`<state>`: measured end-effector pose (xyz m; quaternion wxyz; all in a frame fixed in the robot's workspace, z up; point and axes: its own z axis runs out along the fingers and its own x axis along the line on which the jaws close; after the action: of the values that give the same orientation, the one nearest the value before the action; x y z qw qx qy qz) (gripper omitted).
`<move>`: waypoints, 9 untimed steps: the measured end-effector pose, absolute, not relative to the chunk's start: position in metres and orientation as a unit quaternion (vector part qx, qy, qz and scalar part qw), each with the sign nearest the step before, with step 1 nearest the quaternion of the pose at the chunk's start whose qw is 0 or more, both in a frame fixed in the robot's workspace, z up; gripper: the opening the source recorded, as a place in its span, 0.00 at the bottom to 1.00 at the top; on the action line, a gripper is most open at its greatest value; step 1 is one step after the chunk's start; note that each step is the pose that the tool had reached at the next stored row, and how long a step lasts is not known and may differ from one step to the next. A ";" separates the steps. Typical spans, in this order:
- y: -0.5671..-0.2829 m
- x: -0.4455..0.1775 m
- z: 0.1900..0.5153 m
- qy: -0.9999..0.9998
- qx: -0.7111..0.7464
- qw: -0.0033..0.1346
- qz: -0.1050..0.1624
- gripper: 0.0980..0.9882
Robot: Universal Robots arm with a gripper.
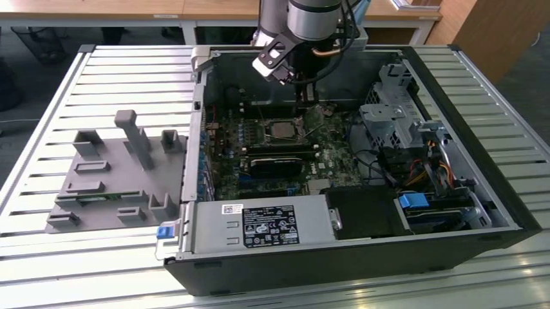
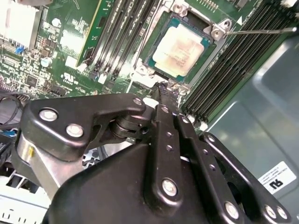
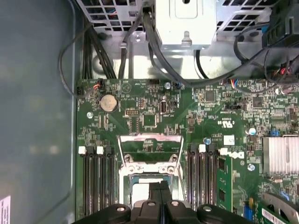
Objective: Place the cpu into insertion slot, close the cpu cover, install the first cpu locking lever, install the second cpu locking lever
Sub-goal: 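Close the cpu cover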
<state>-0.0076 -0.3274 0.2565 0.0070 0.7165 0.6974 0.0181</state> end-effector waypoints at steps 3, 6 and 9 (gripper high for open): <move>-0.327 -0.005 0.257 0.697 0.716 0.007 0.018 0.01; -0.327 -0.001 0.257 0.697 0.716 0.007 0.019 0.01; -0.327 0.000 0.258 0.697 0.716 0.006 0.019 0.01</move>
<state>-0.0002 -0.3272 0.2584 0.0065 0.7165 0.6974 0.0186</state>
